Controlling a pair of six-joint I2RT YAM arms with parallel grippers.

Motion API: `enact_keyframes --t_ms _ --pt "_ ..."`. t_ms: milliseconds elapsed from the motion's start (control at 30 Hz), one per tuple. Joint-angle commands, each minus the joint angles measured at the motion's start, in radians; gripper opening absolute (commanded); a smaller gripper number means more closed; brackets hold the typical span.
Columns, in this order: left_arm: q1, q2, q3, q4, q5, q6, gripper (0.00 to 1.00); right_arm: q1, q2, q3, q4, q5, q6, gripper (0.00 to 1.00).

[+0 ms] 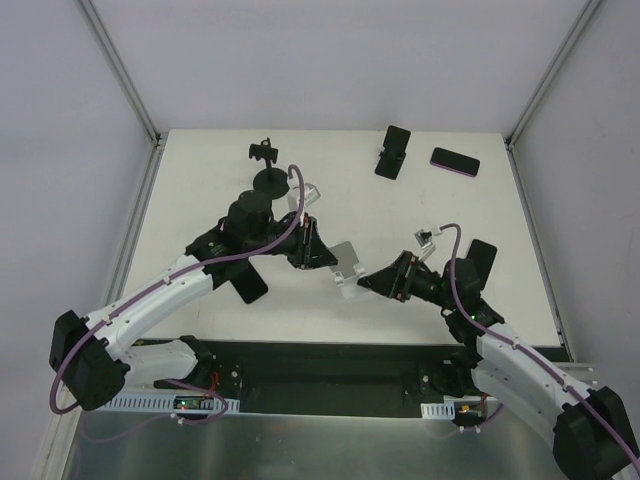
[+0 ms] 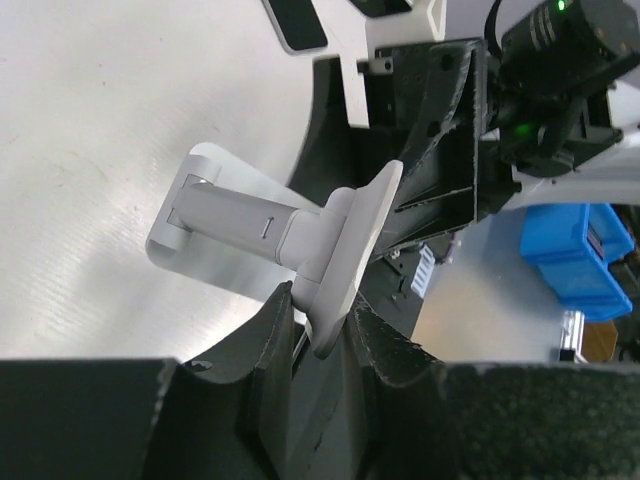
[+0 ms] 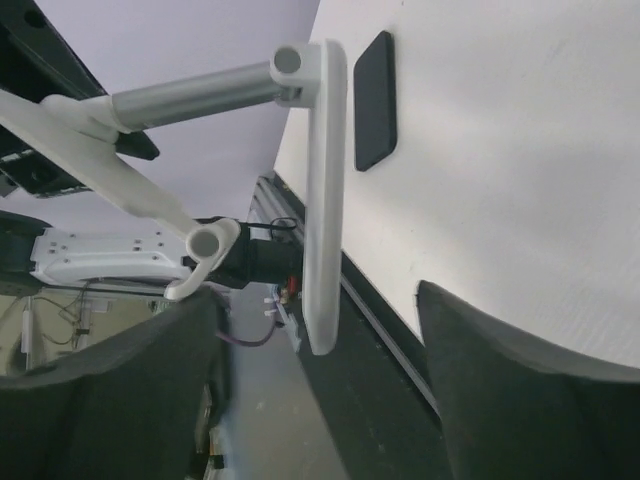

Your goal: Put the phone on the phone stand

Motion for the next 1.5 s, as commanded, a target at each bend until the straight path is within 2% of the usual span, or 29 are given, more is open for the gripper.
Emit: enact_keyframes --t_ms 0,67,100,200,300,400,500,633,800,933,1167,1300,1333,1367,1400,1433,1467 --pt "0.054 0.020 0.142 -0.105 0.139 0.222 0.00 -0.046 -0.037 0.047 -0.186 -0.060 -0.104 0.94" --pt "0.081 0.092 0.230 -0.195 0.210 0.353 0.00 -0.071 -0.072 0.125 -0.393 -0.028 -0.268 1.00" --pt "0.091 0.152 0.257 -0.225 0.244 0.398 0.00 -0.076 -0.109 0.151 -0.573 0.031 -0.320 1.00" --pt "0.099 0.259 0.366 -0.279 0.336 0.547 0.00 -0.083 -0.201 0.213 -0.760 0.125 -0.432 0.96" --pt "0.104 0.492 0.533 -0.357 0.354 0.607 0.00 -0.086 -0.265 0.270 -0.863 0.162 -0.475 0.96" --pt "0.127 0.670 0.698 -0.387 0.371 0.577 0.00 -0.088 -0.304 0.316 -0.929 0.178 -0.493 0.96" --pt "0.142 0.807 0.823 -0.389 0.427 0.537 0.00 -0.086 -0.339 0.351 -0.995 0.208 -0.512 0.96" --pt "0.150 0.910 0.914 -0.392 0.401 0.514 0.00 -0.089 -0.380 0.376 -1.046 0.247 -0.524 0.96" --pt "0.176 0.921 0.867 -0.346 0.299 0.470 0.00 -0.088 -0.400 0.405 -1.092 0.274 -0.544 0.96" --pt "0.210 0.887 0.727 -0.179 0.318 0.391 0.00 -0.088 -0.399 0.413 -1.094 0.276 -0.553 0.96" --pt "0.257 0.892 0.649 -0.082 0.365 0.368 0.00 -0.088 -0.382 0.417 -1.085 0.265 -0.553 0.96" --pt "0.277 0.904 0.638 -0.081 0.397 0.371 0.00 -0.088 -0.387 0.417 -1.078 0.264 -0.549 0.96" --pt "0.280 0.907 0.641 -0.087 0.413 0.368 0.04 -0.089 -0.385 0.417 -1.077 0.264 -0.547 0.96" --pt "0.289 0.910 0.638 -0.090 0.410 0.368 0.12 -0.089 -0.384 0.416 -1.077 0.259 -0.547 0.96" --pt "0.291 0.899 0.634 -0.091 0.405 0.365 0.22 -0.089 -0.384 0.416 -1.075 0.258 -0.546 0.96" --pt "0.295 0.892 0.618 -0.093 0.398 0.366 0.39 -0.089 -0.381 0.419 -1.074 0.254 -0.543 0.96" --pt "0.300 0.878 0.608 -0.093 0.375 0.371 0.45 -0.091 -0.380 0.419 -1.074 0.248 -0.543 0.96"
